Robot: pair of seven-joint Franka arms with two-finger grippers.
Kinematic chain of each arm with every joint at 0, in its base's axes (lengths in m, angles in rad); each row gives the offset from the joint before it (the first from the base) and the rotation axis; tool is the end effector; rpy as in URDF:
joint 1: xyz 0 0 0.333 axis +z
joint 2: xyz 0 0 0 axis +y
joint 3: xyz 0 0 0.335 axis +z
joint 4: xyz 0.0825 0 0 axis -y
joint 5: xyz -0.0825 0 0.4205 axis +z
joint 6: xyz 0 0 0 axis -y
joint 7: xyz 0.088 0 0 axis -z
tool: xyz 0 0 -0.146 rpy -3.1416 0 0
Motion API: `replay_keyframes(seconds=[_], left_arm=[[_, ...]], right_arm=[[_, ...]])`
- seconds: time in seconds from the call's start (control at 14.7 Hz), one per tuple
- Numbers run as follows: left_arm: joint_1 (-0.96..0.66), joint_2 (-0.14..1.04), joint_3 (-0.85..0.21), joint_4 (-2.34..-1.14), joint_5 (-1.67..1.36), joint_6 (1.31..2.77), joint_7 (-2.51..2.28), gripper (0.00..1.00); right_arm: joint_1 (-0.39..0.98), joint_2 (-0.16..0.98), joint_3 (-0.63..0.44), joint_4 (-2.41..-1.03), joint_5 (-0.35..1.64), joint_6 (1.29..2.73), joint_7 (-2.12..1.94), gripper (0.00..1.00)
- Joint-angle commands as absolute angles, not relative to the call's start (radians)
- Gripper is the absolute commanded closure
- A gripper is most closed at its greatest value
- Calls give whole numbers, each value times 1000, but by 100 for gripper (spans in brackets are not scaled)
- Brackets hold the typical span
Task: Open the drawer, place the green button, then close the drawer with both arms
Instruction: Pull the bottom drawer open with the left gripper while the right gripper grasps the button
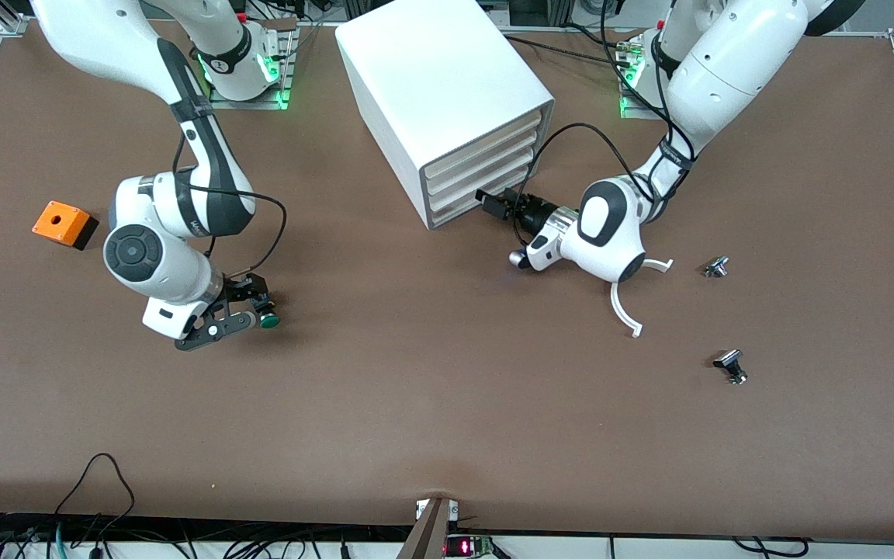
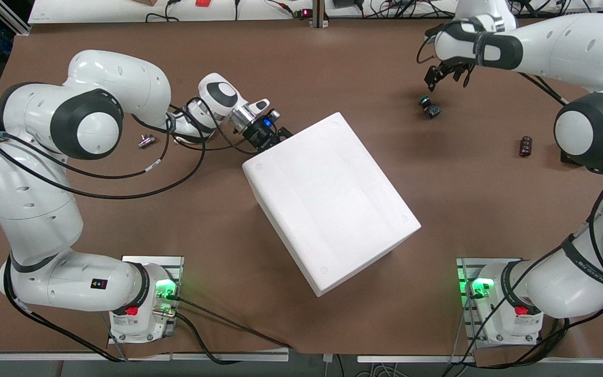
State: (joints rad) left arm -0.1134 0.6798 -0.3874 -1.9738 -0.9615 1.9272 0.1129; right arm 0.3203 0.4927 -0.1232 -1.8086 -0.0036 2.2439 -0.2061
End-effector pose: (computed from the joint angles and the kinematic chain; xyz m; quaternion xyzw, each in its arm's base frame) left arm 0.4555 -0.3613 0.1113 0.8271 0.0438 -0.3982 0.3943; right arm 0.6655 0.1361 0.2215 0.9774 0.2075 -0.0271 0.0305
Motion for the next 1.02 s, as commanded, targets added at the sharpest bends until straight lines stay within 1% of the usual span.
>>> replay_keyframes(seconds=[0.0,0.07,0.14,0.2,0.27,0.34,0.54,0.68,0.75,0.82,0.89,0.95], left_arm=[[-103,638,-417,-2048,-999,1944,178,2],[-103,638,-425,-2071,-1029,1947,192,3],[-103,638,-428,-2078,-1044,1948,221,7],[-103,640,-426,-2083,-1045,1951,241,25],[-103,640,-426,-2085,-1042,1971,261,60],[-103,643,-426,-2083,-1029,1985,279,100],[-97,644,-414,-2076,-1029,1991,267,100],[-87,638,-365,-2066,-1025,1991,267,100],[-86,637,-330,-2042,-1006,1991,268,100],[-75,638,-298,-2011,-964,1990,268,100],[-68,638,-272,-1979,-925,1991,267,100],[-57,638,-241,-1945,-911,1991,267,100]], right_arm=[[318,485,-120,-1911,14,2376,-302,0],[318,491,-120,-1914,14,2391,-326,0],[319,502,-120,-1913,15,2398,-330,0],[319,506,-112,-1914,15,2413,-330,0],[319,518,-98,-1917,17,2431,-330,0],[319,526,-97,-1928,17,2450,-328,0],[319,532,-94,-1965,17,2499,-330,0],[319,543,-91,-1968,15,2503,-331,0],[319,545,-91,-1970,15,2503,-331,0],[319,546,-92,-1970,15,2503,-339,5],[318,549,-92,-1968,15,2502,-369,14],[314,555,-92,-1968,17,2503,-399,30]])
